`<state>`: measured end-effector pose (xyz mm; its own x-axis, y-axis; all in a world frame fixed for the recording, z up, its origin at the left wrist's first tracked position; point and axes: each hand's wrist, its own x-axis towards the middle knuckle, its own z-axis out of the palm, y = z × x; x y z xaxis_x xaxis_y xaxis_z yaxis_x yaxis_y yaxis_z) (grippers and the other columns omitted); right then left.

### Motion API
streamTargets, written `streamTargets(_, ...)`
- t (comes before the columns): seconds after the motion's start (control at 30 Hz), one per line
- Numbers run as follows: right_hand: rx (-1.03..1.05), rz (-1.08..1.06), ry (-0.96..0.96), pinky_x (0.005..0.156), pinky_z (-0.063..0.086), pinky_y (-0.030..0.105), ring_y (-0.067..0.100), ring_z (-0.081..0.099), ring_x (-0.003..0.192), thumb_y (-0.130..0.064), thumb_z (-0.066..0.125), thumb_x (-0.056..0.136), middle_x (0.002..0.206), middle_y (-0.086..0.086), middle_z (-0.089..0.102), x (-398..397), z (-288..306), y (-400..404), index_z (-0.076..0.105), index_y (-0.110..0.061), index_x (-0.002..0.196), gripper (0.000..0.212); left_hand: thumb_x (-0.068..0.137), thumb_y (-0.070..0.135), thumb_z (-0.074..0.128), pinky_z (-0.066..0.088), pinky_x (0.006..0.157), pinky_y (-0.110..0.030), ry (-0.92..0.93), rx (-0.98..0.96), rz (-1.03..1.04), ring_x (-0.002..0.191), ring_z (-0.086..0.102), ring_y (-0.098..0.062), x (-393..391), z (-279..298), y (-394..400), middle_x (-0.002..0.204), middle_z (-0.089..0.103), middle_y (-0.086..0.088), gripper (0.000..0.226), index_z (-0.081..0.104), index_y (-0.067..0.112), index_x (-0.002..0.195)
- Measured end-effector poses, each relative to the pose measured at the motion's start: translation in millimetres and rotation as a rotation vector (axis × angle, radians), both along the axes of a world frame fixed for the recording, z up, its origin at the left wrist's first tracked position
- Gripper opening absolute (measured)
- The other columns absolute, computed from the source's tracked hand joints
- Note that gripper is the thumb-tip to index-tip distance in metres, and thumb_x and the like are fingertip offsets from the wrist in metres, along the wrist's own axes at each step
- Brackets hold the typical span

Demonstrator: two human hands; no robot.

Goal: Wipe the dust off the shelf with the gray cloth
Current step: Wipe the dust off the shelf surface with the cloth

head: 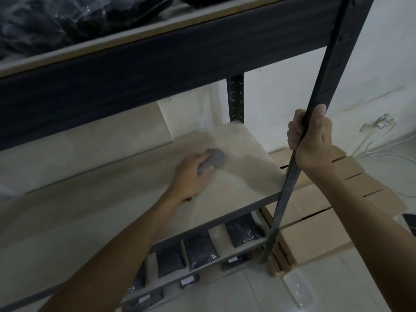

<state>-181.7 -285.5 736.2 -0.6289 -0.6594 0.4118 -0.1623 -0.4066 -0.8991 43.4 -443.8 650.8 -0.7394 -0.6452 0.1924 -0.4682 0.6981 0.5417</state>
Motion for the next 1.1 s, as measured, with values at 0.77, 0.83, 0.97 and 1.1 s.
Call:
streamTargets(0.77, -0.002, 0.001, -0.063, 0.047, 0.014, 0.024, 0.007, 0.02, 0.037, -0.095, 0.035, 0.074, 0.04, -0.014, 0.028, 9.6, 6.5, 4.3, 0.041, -0.03, 0.045, 0.071, 0.099, 0.036, 0.058, 0.052, 0.094, -0.038, -0.088, 0.107, -0.379, 0.107, 0.056, -0.016, 12.9, -3.7, 94.0, 0.124, 0.05, 0.002, 0.049, 0.046, 0.027, 0.146)
streamTargets(0.83, -0.009, 0.0, -0.046, 0.048, 0.015, 0.025, 0.006, 0.021, 0.036, -0.093, 0.034, 0.077, 0.039, -0.014, 0.029, 9.9, 7.5, 4.7, 0.042, -0.031, 0.044, 0.071, 0.098, 0.031, 0.062, 0.052, 0.093, -0.039, -0.07, 0.202, -0.503, 0.105, 0.059, -0.016, 13.8, 5.7, 99.2, 0.119, 0.056, 0.001, 0.04, 0.059, 0.019, 0.136)
streamTargets(0.97, 0.008, -0.01, -0.016, 0.047, 0.015, 0.031, 0.008, 0.021, 0.037, -0.091, 0.032, 0.08, 0.039, -0.011, 0.03, 9.6, 8.3, 5.3, 0.041, -0.03, 0.044, 0.071, 0.094, 0.026, 0.068, 0.048, 0.082, -0.022, 0.18, 0.243, -0.226, 0.093, 0.063, 0.001, 1.7, 32.5, 35.9, 0.099, 0.066, 0.015, 0.023, 0.07, 0.019, 0.117)
streamTargets(1.1, 0.009, -0.018, -0.014, 0.048, 0.014, 0.033, 0.009, 0.022, 0.038, -0.093, 0.033, 0.078, 0.041, -0.012, 0.03, 8.2, 7.2, 4.6, 0.04, -0.031, 0.044, 0.071, 0.095, 0.018, 0.064, 0.036, 0.072, -0.026, 0.0, -0.065, 0.086, 0.099, 0.064, -0.033, -21.7, 25.4, -64.9, 0.099, 0.064, -0.014, 0.023, 0.069, 0.003, 0.112)
